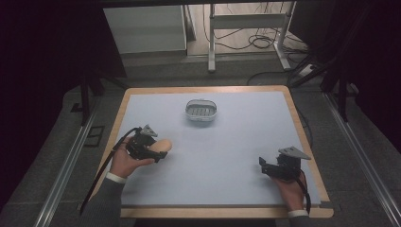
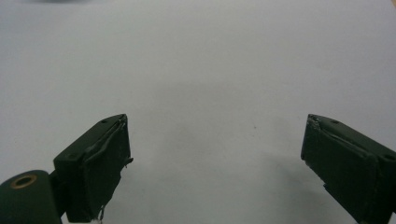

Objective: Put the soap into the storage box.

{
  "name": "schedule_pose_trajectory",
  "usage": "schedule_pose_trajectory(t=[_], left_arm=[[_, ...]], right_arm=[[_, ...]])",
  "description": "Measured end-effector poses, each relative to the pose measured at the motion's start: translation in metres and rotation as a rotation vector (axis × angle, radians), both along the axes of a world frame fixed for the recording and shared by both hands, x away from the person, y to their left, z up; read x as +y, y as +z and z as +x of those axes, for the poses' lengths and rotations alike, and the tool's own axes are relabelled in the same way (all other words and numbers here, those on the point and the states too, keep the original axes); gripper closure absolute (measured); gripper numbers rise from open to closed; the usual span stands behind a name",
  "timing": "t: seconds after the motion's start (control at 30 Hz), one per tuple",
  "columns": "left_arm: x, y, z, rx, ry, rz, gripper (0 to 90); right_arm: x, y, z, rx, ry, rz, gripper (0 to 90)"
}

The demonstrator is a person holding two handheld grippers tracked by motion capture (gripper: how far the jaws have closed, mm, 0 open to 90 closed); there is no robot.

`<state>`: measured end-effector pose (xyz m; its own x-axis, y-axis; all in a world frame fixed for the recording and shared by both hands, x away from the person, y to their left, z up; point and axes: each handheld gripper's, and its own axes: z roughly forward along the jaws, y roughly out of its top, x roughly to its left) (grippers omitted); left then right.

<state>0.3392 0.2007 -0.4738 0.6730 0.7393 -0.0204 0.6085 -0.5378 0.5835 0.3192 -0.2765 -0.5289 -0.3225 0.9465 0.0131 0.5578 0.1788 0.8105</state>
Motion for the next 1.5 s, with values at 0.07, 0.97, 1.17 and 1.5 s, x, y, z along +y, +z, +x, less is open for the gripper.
schedule_pose_trajectory(t=[0.07, 0.97, 1.17, 1.5], left_arm=[[-0.001, 0.001, 0.002, -0.002, -0.003, 0.0, 31.4], [-0.017, 0.02, 0.019, -0.036, -0.024, -0.015, 31.6], [-0.022, 0.025, 0.024, -0.046, -0.031, -0.011, 31.6], [-0.028, 0.031, 0.029, -0.056, -0.036, -0.023, 31.6]], right_arm=[[0.0, 0.0, 0.0, 0.0, 0.0, -0.001, 8.2], [0.001, 0.0, 0.0, -0.007, 0.001, -0.011, 8.2], [0.001, 0.0, 0.0, -0.007, 0.002, -0.009, 8.2], [0.001, 0.0, 0.0, -0.006, 0.0, -0.007, 8.2]])
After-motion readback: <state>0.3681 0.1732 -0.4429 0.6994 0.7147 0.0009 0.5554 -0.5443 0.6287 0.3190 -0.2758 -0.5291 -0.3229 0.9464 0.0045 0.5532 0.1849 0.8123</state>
